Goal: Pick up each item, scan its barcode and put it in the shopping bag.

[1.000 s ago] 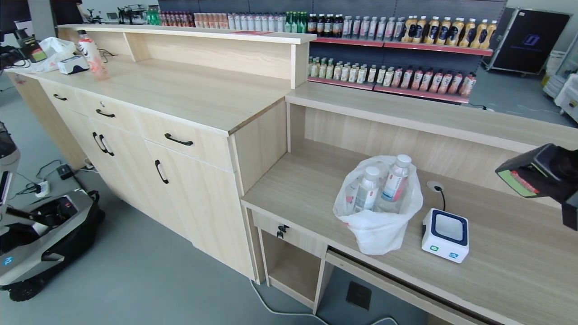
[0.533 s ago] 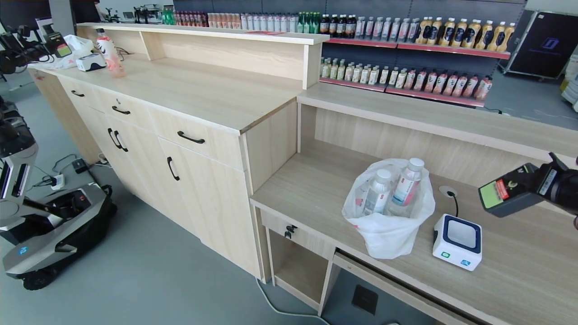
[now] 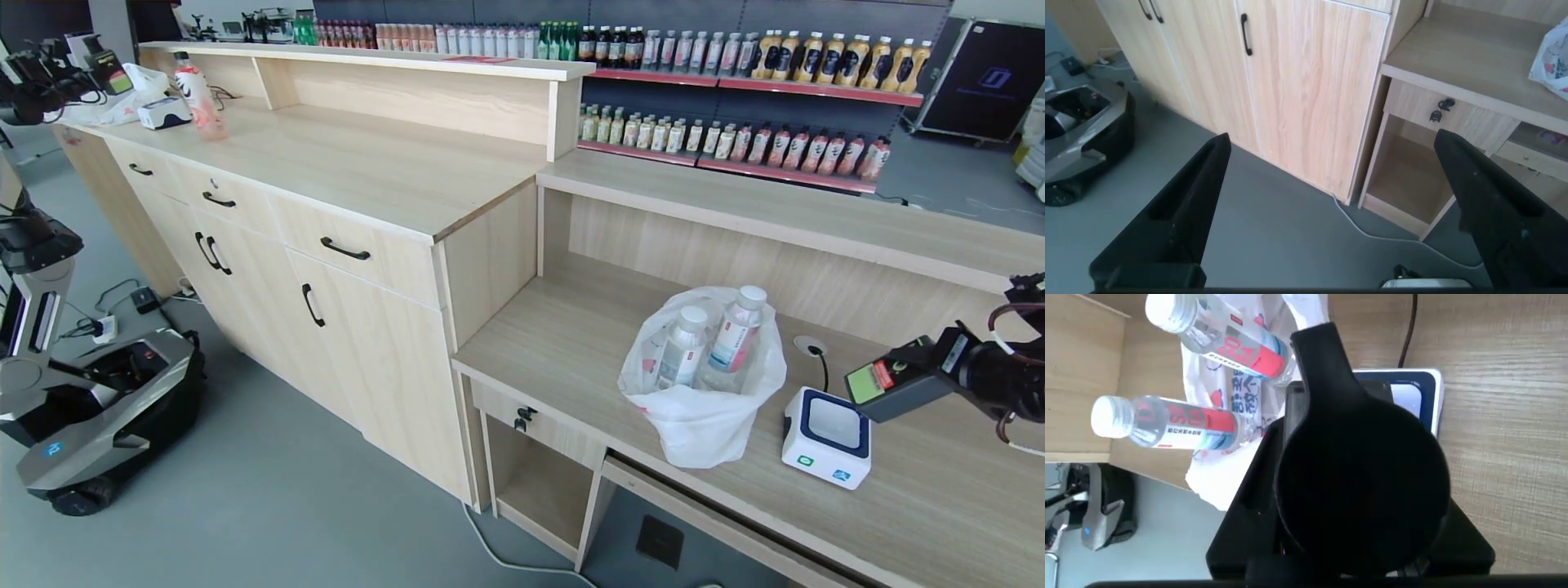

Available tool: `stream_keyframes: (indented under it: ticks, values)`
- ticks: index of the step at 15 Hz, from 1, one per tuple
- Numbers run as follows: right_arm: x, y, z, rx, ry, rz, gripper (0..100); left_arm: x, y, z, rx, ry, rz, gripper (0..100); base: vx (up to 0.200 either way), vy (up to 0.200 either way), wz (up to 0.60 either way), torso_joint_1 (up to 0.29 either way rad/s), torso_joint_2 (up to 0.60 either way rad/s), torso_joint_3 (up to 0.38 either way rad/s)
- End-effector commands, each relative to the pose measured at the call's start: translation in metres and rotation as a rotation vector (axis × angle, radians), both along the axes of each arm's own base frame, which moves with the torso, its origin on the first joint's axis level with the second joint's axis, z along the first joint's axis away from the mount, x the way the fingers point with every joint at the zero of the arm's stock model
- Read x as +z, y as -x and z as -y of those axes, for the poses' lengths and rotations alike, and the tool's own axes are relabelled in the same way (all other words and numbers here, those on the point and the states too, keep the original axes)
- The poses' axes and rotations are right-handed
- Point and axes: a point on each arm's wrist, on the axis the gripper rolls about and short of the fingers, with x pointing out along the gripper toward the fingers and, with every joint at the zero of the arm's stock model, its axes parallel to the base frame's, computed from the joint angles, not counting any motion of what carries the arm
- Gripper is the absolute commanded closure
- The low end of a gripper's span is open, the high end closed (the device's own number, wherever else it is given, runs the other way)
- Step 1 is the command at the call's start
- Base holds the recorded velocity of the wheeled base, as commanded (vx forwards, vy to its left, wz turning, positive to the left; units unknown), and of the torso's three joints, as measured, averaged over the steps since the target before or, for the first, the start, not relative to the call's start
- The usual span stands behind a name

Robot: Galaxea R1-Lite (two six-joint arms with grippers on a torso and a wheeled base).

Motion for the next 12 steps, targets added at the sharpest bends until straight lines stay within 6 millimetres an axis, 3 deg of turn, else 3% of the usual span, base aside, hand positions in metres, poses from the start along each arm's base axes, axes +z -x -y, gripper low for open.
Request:
stream_keyframes:
  ticks: [1,9,12]
  values:
    - [-0.014,-0.007,0.002,0.004,-0.017,-0.043,100,0.000,0.000,0.000,0.000,0.000,0.001,0,0.000,0.000,0.00,0.000,0.00,0.000]
    - [-0.034,-0.021,0.004,0.053,0.019,-0.080,100,0.000,0.000,0.000,0.000,-0.001,0.001,0,0.000,0.000,0.00,0.000,0.00,0.000]
    - [-0.039,-0.036,0.003,0.089,0.072,-0.029,100,0.000,0.000,0.000,0.000,0.000,0.001,0,0.000,0.000,0.00,0.000,0.00,0.000]
